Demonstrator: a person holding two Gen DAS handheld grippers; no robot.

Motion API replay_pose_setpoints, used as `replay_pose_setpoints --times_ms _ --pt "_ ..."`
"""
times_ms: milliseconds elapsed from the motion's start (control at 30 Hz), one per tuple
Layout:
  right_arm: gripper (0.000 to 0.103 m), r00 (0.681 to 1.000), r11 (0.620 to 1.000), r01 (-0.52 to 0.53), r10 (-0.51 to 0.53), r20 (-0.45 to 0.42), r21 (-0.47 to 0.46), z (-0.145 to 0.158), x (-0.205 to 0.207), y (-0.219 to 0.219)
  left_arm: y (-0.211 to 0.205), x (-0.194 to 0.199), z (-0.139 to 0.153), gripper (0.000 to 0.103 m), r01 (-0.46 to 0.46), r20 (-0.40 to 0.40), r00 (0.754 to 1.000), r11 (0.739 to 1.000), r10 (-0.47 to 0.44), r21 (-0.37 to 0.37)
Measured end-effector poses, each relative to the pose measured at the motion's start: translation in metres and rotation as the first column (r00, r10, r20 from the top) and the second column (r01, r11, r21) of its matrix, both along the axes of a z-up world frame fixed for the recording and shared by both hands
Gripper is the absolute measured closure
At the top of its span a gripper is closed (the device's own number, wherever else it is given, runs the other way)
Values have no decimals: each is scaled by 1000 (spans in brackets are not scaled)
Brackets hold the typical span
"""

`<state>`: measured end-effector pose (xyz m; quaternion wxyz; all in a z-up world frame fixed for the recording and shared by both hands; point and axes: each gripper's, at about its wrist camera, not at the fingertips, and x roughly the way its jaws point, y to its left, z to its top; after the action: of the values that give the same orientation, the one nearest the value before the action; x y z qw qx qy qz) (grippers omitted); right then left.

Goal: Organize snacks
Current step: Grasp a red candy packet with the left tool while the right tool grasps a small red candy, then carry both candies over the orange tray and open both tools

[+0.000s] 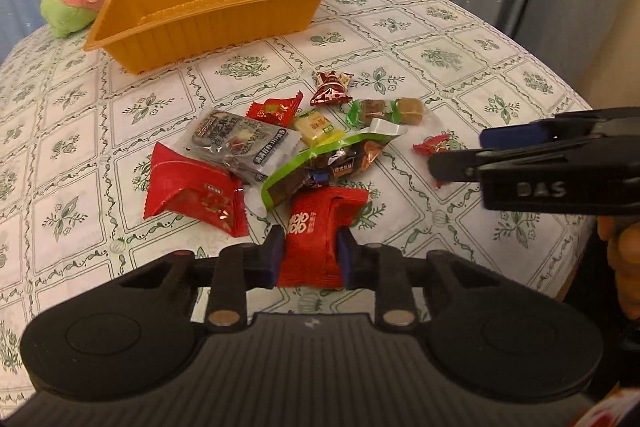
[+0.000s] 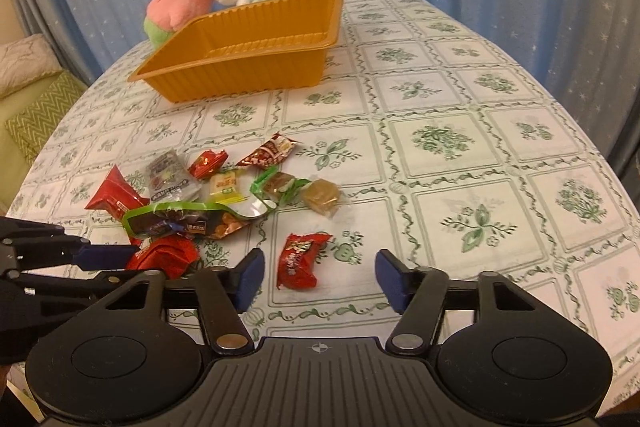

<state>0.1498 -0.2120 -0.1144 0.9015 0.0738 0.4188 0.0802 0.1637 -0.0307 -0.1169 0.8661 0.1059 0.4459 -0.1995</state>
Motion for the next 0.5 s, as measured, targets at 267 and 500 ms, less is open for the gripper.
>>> replay_pose_setpoints --times_ms 267,500 --pt "73 999 998 -30 31 18 -64 -9 7 16 -1 2 -4 78 -77 4 997 996 78 -50" --pt "84 998 994 -38 43 46 -98 -7 -1 16 1 -8 2 81 -133 -8 991 988 132 -82"
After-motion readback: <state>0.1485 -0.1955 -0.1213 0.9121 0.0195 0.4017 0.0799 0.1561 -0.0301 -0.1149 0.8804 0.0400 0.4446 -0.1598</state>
